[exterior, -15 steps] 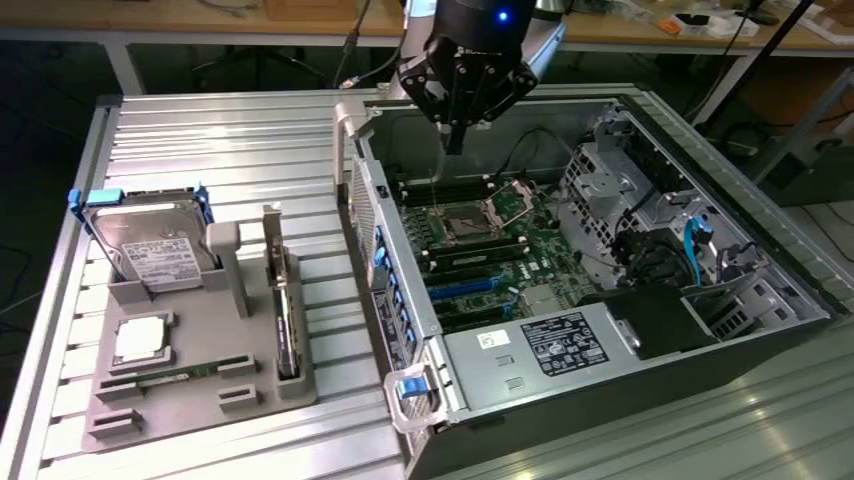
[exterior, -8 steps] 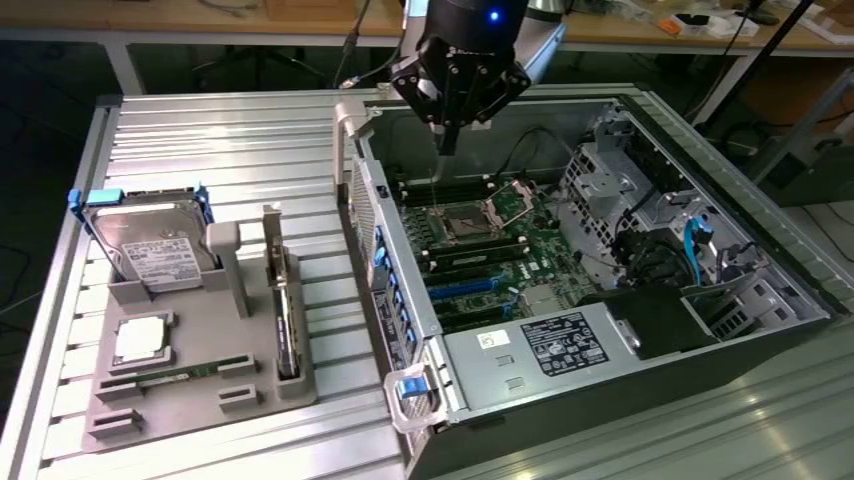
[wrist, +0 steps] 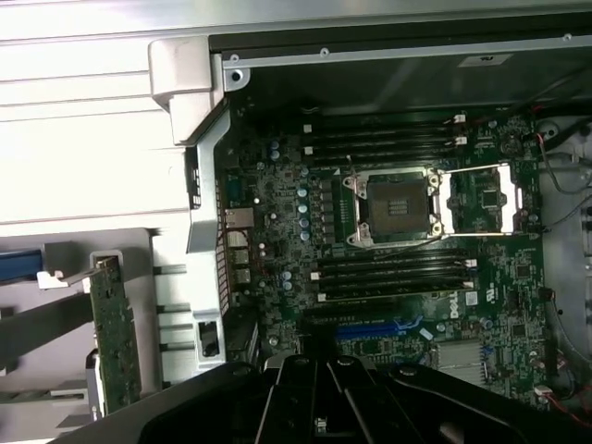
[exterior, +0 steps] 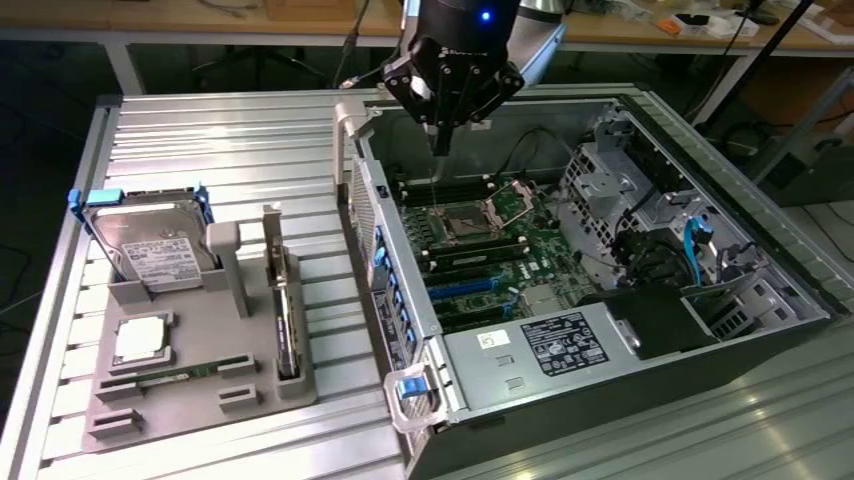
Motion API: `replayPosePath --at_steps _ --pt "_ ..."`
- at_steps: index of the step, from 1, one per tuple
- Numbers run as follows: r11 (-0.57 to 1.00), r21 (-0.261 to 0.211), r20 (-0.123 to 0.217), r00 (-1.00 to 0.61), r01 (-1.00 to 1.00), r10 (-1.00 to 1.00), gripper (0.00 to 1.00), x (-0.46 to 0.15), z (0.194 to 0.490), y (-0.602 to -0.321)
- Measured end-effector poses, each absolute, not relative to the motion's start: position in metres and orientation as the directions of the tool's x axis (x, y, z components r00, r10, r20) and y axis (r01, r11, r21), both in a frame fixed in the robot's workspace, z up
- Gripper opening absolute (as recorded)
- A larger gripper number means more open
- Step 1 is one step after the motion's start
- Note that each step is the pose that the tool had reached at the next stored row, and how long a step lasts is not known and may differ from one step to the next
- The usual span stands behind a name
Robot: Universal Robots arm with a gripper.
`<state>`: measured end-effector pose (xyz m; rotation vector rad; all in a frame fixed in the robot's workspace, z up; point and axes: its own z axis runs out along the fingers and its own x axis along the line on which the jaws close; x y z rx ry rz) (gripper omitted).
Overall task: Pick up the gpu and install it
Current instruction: 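Reach for the gpu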
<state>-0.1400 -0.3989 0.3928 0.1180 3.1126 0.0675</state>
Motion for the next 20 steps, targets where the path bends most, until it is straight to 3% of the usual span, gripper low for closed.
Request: replayPosePath --at_steps 20 --pt "0.996 0.044 -0.024 -0.997 0.075 0.076 0.11 -0.165 0.392 -0.399"
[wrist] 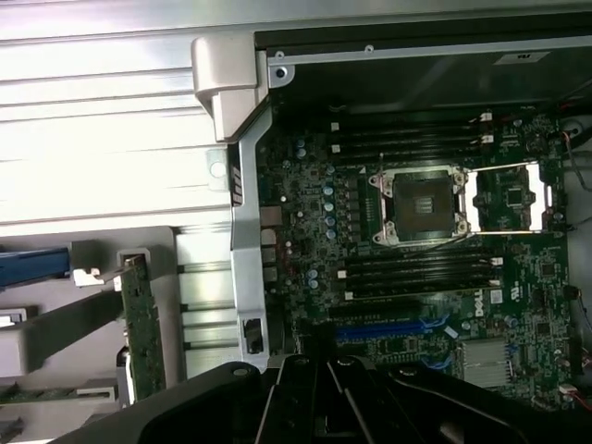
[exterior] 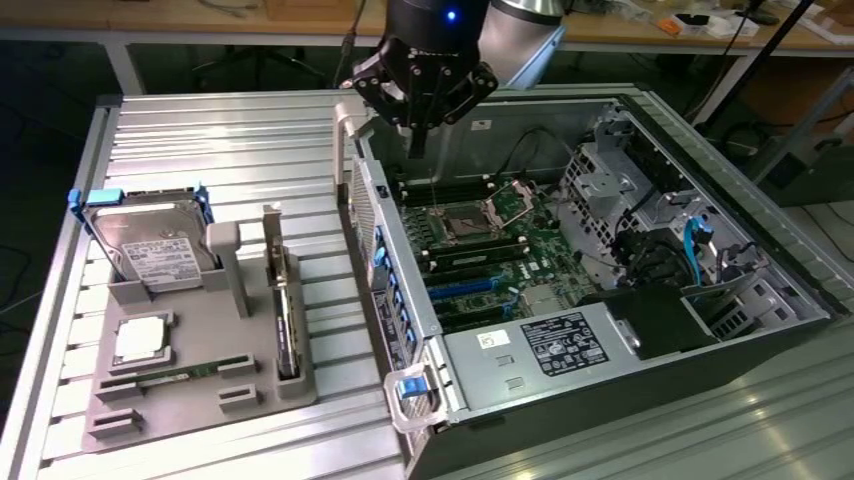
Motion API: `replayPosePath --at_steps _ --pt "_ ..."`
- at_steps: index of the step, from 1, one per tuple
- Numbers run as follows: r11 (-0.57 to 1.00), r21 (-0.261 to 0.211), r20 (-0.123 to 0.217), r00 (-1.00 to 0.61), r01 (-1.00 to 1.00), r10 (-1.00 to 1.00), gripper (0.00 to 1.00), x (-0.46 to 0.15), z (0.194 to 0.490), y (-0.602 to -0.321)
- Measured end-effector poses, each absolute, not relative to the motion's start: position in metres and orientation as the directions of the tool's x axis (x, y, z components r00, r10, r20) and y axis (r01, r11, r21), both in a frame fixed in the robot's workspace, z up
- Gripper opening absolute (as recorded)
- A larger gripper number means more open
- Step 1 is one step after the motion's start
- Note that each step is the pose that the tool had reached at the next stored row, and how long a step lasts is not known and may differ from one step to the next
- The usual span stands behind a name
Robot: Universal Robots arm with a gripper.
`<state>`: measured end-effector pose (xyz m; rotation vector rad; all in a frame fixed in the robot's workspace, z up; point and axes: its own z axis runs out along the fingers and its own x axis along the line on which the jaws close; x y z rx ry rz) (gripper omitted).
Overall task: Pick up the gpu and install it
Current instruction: 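Reach for the gpu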
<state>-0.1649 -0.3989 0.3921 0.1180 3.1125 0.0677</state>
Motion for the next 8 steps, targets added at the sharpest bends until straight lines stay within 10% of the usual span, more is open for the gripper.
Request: replayPosePath --at_steps 8 --pt "0.996 0.044 -0.024 -0.997 0.075 0.076 0.11 -0.1755 0.3919 -0.3989"
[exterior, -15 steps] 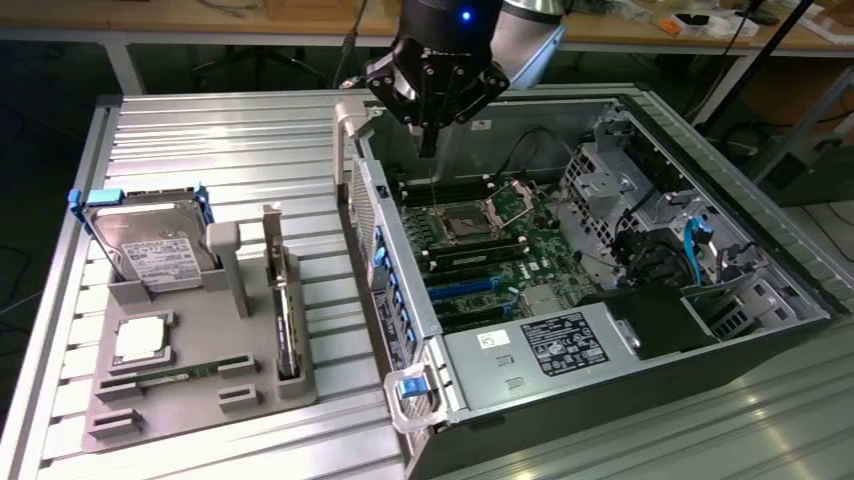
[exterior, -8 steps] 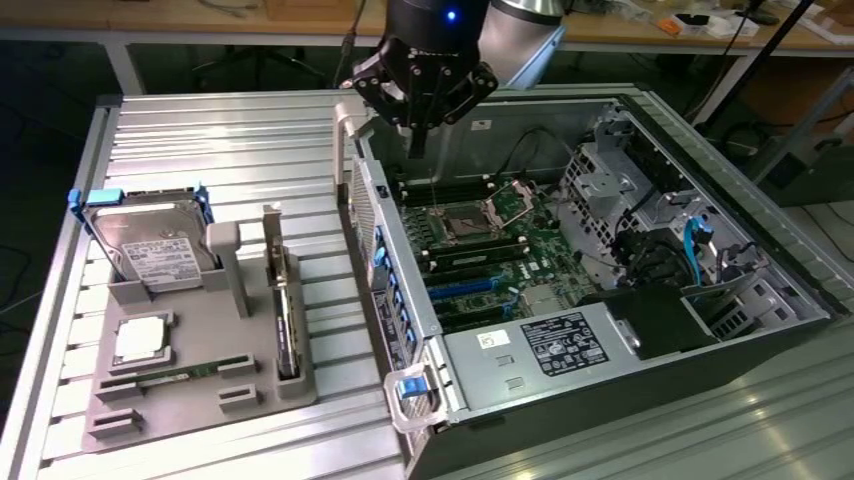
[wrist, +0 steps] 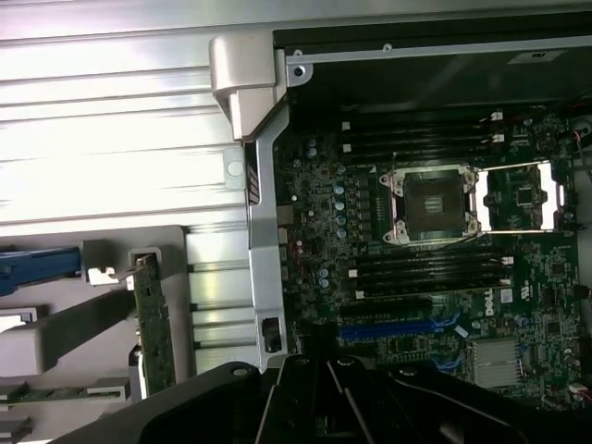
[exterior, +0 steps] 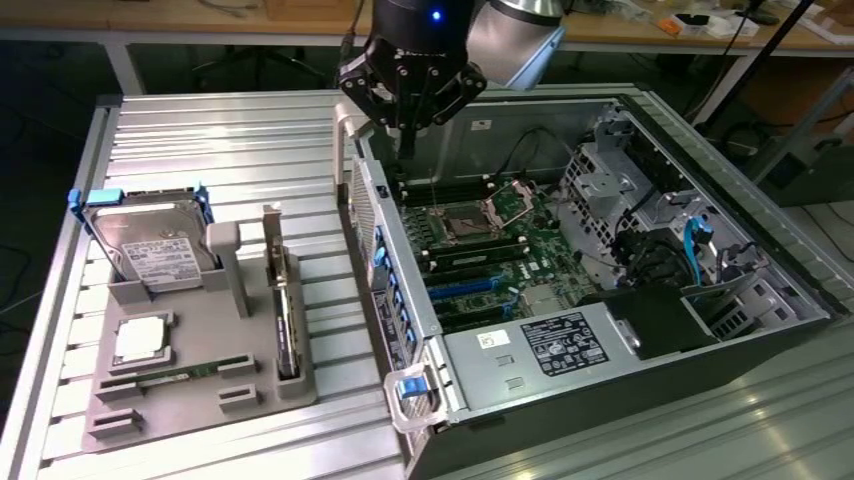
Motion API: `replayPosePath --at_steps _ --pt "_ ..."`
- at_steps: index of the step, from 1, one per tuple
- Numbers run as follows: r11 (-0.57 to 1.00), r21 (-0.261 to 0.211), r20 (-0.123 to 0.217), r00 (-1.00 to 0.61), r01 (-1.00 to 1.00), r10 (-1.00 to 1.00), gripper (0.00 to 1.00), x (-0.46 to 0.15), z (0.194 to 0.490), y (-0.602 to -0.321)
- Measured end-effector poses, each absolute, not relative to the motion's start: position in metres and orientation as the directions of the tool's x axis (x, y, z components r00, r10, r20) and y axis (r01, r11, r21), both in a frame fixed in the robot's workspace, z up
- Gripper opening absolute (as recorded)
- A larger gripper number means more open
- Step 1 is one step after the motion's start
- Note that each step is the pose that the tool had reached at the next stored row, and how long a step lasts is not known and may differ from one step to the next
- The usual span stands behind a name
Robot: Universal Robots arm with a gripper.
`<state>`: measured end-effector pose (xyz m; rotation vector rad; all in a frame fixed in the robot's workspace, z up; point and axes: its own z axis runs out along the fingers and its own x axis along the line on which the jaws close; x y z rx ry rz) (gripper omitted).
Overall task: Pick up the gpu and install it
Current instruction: 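Reach for the gpu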
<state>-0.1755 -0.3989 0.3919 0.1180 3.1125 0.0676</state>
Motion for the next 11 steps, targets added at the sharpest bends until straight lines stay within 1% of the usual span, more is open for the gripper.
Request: replayPosePath --at_steps 11 --pt "0.996 0.044 -0.025 -0.997 0.075 0.076 0.11 -0.187 0.392 -0.399"
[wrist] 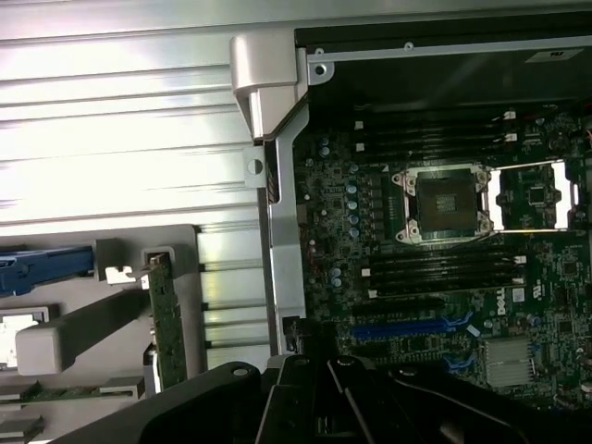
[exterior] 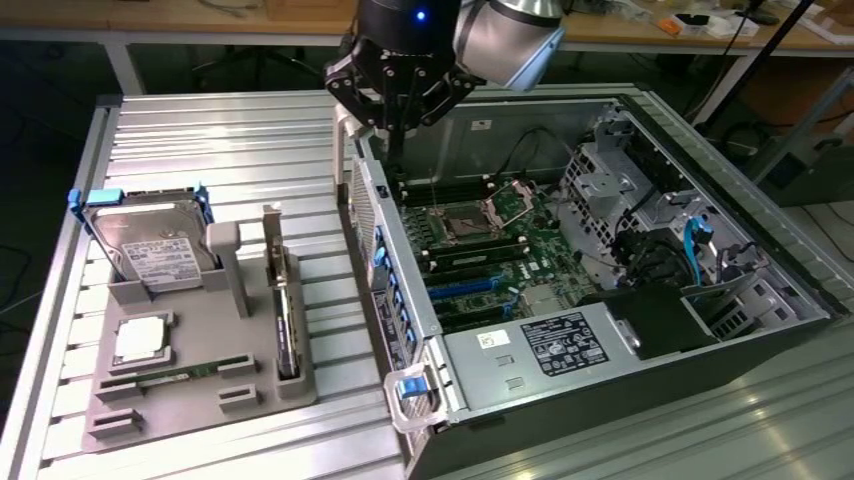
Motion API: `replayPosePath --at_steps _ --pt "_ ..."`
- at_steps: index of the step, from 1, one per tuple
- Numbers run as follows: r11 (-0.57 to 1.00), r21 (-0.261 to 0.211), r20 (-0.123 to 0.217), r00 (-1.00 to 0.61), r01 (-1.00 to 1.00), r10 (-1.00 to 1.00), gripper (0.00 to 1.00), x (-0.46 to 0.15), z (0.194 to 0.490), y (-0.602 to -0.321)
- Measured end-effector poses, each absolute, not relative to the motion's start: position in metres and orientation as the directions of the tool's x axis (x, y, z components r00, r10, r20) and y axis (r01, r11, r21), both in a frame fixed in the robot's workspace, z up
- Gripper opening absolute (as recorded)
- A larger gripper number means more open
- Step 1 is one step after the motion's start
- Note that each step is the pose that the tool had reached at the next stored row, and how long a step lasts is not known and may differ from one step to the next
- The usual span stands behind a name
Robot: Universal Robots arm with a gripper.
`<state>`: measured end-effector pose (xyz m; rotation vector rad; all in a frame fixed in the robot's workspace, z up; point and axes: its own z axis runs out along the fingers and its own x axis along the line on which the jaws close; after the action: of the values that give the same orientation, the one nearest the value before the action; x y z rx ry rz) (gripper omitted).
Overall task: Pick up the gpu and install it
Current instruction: 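Reach for the gpu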
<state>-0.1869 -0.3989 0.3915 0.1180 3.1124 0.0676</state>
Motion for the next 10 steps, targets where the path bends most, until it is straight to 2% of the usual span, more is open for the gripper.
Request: replayPosePath --at_steps 10 --pt "0.996 0.044 -0.024 -0.997 0.075 0.076 0.11 -0.1944 0.3913 -0.3989"
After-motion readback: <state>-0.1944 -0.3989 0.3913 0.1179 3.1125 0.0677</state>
